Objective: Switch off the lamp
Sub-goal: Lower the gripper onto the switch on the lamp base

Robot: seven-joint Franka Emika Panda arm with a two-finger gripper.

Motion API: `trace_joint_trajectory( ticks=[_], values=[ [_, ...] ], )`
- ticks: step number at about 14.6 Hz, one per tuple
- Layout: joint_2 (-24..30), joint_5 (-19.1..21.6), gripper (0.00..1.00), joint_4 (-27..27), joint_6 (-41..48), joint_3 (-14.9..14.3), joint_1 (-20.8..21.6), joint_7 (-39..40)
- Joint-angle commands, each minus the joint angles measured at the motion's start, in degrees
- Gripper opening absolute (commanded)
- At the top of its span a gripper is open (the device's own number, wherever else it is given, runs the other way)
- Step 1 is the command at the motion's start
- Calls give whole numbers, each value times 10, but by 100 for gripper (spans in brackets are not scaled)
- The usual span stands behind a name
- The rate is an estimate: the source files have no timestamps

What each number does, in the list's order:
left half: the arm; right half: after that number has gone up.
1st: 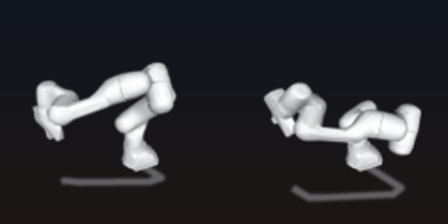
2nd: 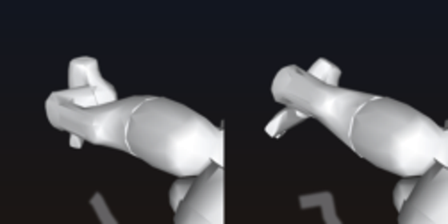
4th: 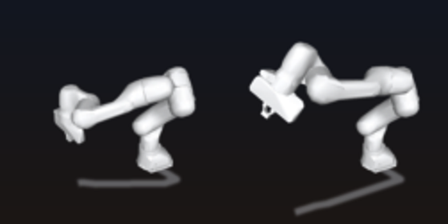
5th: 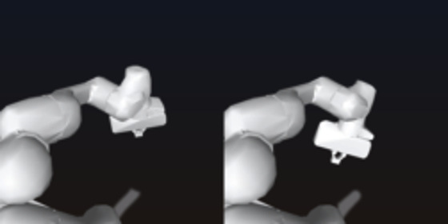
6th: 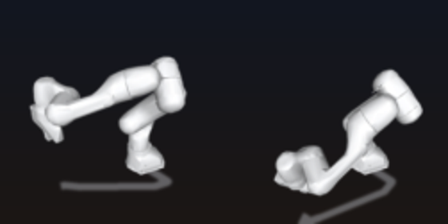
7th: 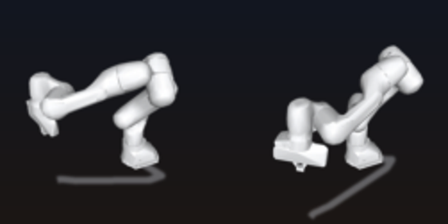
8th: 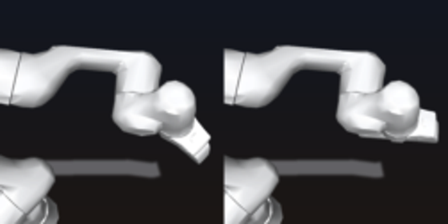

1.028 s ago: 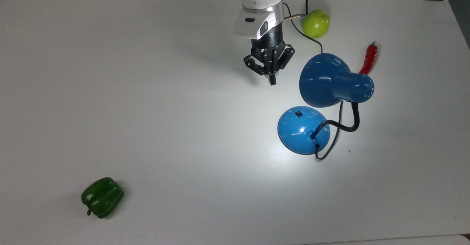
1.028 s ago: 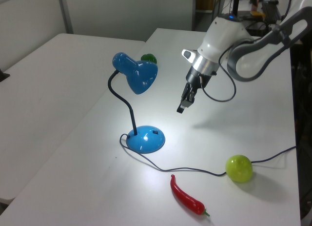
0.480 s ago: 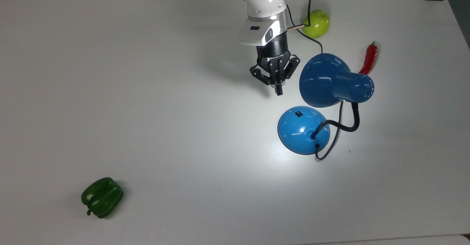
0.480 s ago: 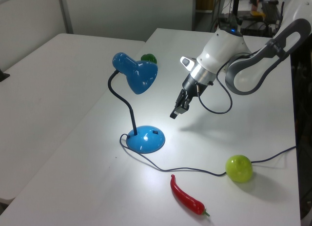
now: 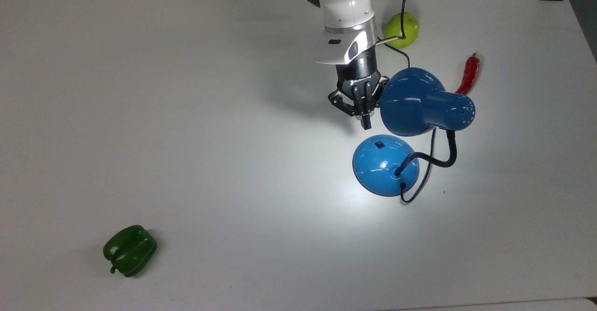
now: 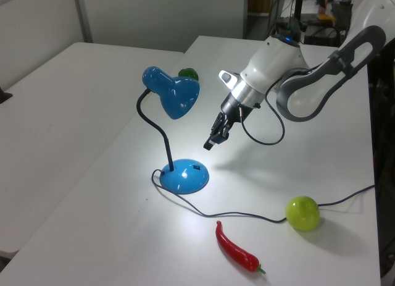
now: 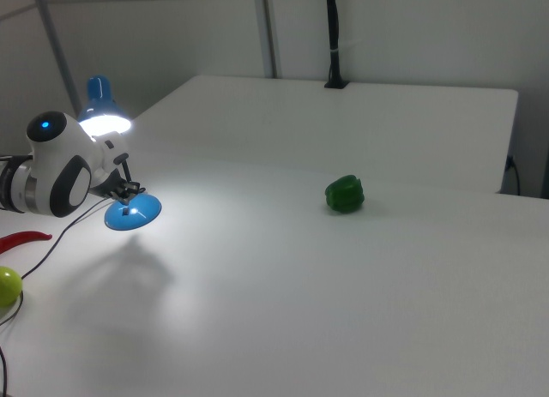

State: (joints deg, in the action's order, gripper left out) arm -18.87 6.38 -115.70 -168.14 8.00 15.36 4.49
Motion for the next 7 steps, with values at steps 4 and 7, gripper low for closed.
trace_joint_trajectory(
  ticks=[4,7],
  values=[
    [-46,-4,0,53,-11,-1,7,34],
    [-52,-6,0,54,-11,-1,15,36]
  ],
)
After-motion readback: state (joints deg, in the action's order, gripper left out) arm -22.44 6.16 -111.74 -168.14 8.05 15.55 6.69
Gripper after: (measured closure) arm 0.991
